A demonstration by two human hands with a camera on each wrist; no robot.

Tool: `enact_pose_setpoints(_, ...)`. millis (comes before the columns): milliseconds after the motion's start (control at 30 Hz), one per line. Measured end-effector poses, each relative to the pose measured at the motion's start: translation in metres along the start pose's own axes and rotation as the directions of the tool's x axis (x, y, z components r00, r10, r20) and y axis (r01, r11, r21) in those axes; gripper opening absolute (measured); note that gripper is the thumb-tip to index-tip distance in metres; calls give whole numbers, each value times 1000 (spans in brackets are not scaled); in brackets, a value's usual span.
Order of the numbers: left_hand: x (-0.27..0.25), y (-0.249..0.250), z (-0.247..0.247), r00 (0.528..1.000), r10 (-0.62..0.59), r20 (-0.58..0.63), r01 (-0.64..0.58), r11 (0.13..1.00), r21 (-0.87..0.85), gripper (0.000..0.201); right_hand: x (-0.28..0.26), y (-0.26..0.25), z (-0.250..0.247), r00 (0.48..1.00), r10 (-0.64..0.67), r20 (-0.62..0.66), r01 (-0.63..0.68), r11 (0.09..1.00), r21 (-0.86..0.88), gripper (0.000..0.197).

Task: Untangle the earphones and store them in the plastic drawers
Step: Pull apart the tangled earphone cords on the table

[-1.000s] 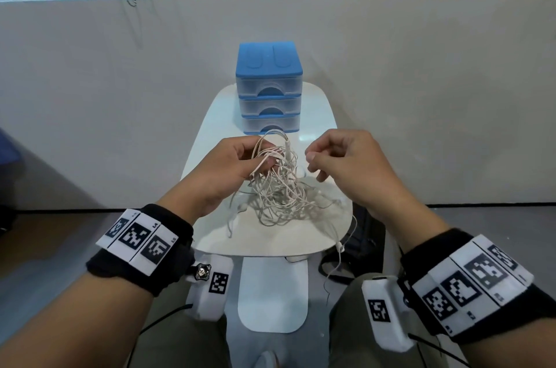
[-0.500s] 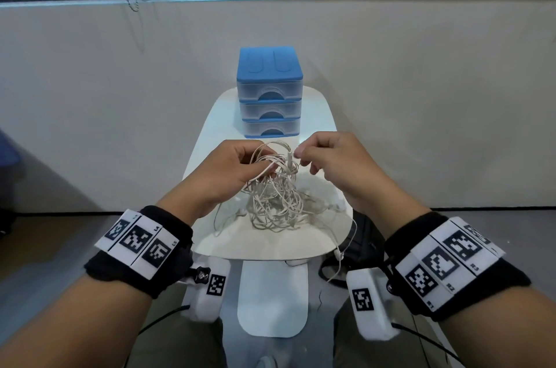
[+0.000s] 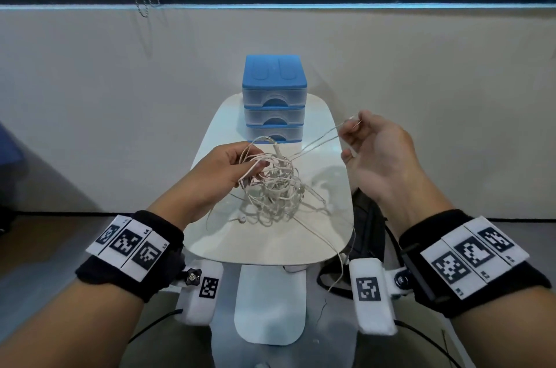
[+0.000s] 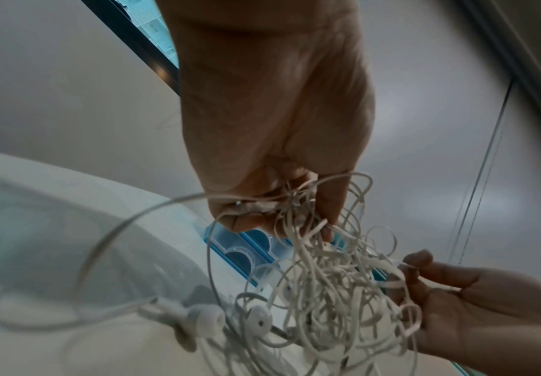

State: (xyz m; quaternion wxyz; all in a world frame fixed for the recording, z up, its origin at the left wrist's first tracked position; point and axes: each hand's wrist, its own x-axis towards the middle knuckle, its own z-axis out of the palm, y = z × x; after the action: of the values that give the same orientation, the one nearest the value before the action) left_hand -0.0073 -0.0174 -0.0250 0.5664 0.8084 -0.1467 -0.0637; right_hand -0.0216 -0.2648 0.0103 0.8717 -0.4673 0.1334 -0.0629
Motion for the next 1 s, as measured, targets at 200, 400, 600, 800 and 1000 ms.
enact_pose_setpoints(200, -2, 0, 1, 994, -77, -75, 70, 994, -88, 19, -7, -3, 6, 977, -20, 212, 138, 818, -558, 20)
enact_pose_setpoints(400, -2, 3, 4, 979, -158, -127, 123, 962, -244, 19, -4, 24, -14, 984, -3, 180, 159, 485, -860, 20)
enact_pose_setpoints(600, 2, 2, 3, 968, -203, -146, 137, 918, -372, 22, -7, 40, -26, 899, 260, 353, 274, 297, -915, 38)
enact_pose_setpoints(800, 4, 1, -11, 960, -235, -154, 141, 878, -457, 19, -5, 35, -29, 891, 211, 403, 355, 230, -906, 19)
enact_pose_setpoints(1000, 4, 0, -23, 956, -274, -106, 156, 778, -609, 16, 0, 14, -26, 938, -84, 336, 345, 307, -887, 23)
